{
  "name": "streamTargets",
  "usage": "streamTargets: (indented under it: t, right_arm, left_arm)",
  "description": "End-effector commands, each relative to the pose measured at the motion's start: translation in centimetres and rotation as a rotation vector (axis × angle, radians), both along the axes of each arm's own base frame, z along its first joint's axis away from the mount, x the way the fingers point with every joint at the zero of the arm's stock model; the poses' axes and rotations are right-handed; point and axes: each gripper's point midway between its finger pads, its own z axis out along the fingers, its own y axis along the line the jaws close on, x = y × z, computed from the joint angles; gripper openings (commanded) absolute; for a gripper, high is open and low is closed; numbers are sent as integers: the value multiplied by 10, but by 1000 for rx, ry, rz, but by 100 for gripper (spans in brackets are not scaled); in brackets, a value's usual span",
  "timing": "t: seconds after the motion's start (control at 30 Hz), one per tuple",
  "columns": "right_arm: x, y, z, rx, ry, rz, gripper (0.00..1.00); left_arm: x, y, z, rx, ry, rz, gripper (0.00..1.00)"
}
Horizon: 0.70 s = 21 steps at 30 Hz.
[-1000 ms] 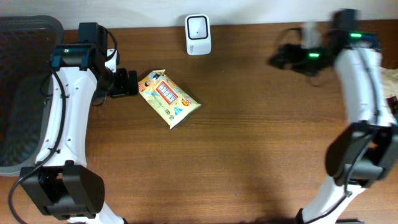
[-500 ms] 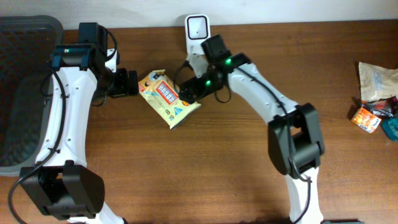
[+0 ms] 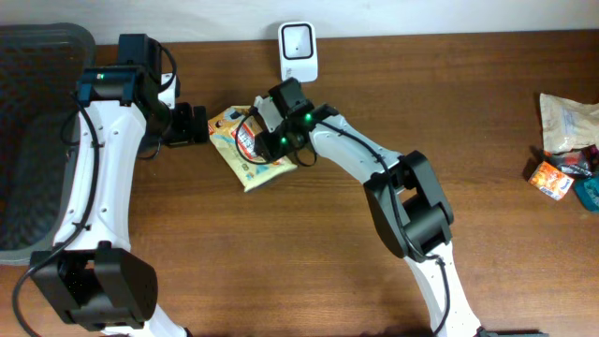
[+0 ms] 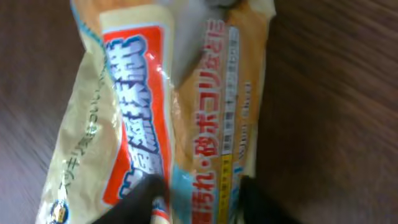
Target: Scan the item barcode
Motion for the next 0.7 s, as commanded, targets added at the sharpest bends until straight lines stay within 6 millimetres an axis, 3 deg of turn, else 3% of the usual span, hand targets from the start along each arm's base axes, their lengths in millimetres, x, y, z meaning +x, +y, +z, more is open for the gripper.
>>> streamTargets:
  t: [0.0, 0.07, 0.2, 0.33, 0.37, 0.47, 0.53, 0.6, 0.63, 0.67]
  right_arm:
    - [1, -17, -19, -87, 53, -144, 24]
    - [-1, -32, -25, -133, 84, -202, 12]
    - [-14, -61, -22, -194, 183, -255, 4]
    - [-29, -91, 0, -244, 257, -285, 4]
    - [-37, -107, 14, -275, 284, -298, 4]
    - [-54, -127, 35, -314, 327, -298, 5]
    - [-67, -143, 52, -358, 343, -284, 23]
    - [-71, -159, 63, -402, 341, -306, 57]
    - [-73, -164, 69, -407, 339, -315, 67]
    - [-73, -165, 75, -395, 339, -331, 69]
  left_arm:
    - [-2, 1, 5, 4, -14, 1, 99]
    - [-2, 1, 5, 4, -14, 1, 99]
    - [-2, 1, 5, 4, -14, 1, 99]
    - [-2, 1, 5, 4, -14, 1, 99]
    - [-2, 1, 5, 4, -14, 1, 99]
    - [-2, 1, 5, 4, -14, 1, 99]
    - [-2, 1, 5, 4, -14, 1, 99]
    - [-2, 1, 5, 4, -14, 1, 99]
    - [-2, 1, 5, 4, -14, 1, 99]
    - [-2, 1, 5, 4, -14, 1, 99]
